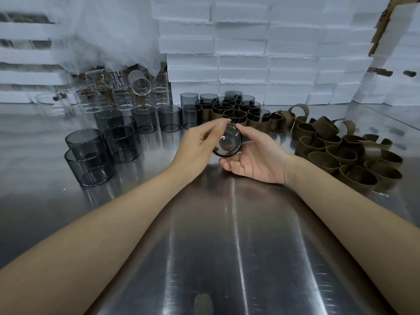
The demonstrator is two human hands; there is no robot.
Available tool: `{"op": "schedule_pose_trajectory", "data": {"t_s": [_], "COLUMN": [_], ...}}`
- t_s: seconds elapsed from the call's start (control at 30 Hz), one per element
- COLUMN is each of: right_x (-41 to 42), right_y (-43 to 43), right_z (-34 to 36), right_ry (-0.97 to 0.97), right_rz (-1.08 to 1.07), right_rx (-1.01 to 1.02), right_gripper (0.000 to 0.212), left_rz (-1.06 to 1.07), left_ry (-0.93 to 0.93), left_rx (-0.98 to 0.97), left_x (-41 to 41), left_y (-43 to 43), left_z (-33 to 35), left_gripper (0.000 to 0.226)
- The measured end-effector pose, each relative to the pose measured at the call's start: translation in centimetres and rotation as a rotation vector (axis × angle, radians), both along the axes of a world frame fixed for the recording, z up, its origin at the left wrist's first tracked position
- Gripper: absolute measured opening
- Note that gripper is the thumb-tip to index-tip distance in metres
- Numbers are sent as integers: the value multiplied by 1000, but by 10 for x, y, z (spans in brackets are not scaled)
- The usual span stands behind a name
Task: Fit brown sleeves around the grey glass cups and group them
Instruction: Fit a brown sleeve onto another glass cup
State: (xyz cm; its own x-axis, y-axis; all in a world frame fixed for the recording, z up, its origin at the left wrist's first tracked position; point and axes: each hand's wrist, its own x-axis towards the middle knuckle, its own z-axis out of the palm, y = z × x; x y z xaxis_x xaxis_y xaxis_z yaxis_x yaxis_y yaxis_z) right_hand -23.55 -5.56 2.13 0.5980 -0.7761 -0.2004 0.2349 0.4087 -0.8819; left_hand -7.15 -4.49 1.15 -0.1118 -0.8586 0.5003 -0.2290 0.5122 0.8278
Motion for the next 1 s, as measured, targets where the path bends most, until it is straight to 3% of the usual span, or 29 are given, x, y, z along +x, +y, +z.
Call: {"op": "schedule_pose_trajectory", "data": {"t_s": [0.1,0.23,0.3,0.37,0.87,1.0], "right_x": [2,0,-1,0,5,6], "right_y": [2,1,1,1,-3,-2], "right_z": [0,0,0,-1,-9,-8], "right_ry": [4,-20,-31,-47,-24,9], "right_rz": [1,15,45,56,138,150], "right_rx": [-2,18,16,8,-96,-105], "right_gripper": [57,60,63,62,75,76], "left_rz": [3,-83,-73,-63,76,93], "left_ry": [25,-102,-160,-140,-9,50], "left_rx": [24,47,16,5,-44,-3], "left_x": [2,3,2,2,-6,-5], "left_y": [1,-2,-5,-6,-2,-5], "left_z": [1,-2,-5,-6,0,0], "left_gripper": [44,28,48,55,16,30]}}
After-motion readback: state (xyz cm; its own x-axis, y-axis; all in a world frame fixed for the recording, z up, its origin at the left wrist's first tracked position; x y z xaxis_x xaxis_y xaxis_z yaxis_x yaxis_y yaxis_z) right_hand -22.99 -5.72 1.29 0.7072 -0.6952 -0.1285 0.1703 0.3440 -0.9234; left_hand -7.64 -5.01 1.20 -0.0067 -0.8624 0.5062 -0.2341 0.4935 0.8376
